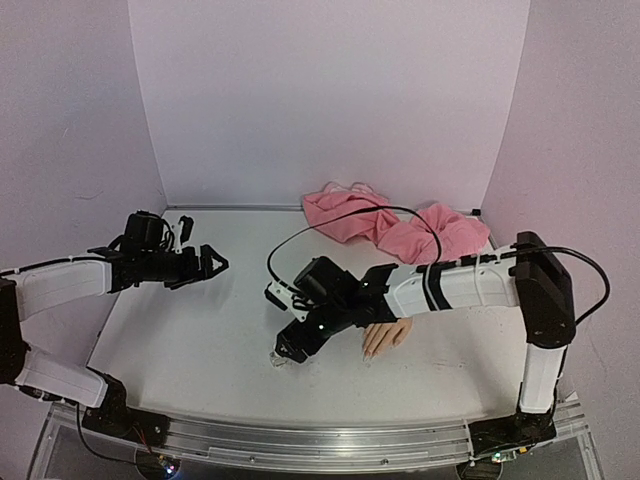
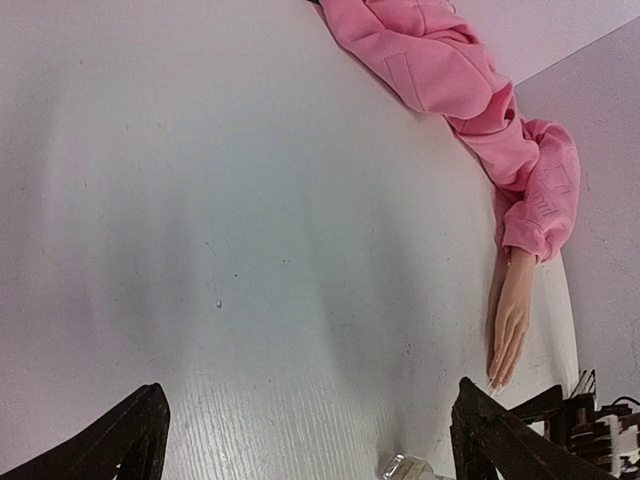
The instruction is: Paint the nails
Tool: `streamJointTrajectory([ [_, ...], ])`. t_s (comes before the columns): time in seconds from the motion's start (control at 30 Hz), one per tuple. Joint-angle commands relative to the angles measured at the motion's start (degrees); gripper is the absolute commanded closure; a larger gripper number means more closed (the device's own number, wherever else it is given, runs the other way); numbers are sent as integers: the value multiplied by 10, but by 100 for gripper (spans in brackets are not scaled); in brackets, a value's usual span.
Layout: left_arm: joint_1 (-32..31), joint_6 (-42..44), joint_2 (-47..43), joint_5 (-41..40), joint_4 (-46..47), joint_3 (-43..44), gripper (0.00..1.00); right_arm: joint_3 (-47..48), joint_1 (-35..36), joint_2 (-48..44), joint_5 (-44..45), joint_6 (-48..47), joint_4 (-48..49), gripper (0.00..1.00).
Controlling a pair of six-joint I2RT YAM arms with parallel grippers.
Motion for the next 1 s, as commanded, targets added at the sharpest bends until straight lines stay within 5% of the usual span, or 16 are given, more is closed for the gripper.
streamJointTrajectory([
  [0.0, -3, -4, 8, 13, 10, 34, 1, 39, 24, 17, 29, -6, -37, 22],
  [0.73, -4, -1, -1, 12, 8, 29, 1, 90, 39, 84, 65, 7, -16, 60],
  [0.97, -4, -3, 1, 20, 8, 35, 1, 72, 39, 68, 65, 20, 13, 85],
])
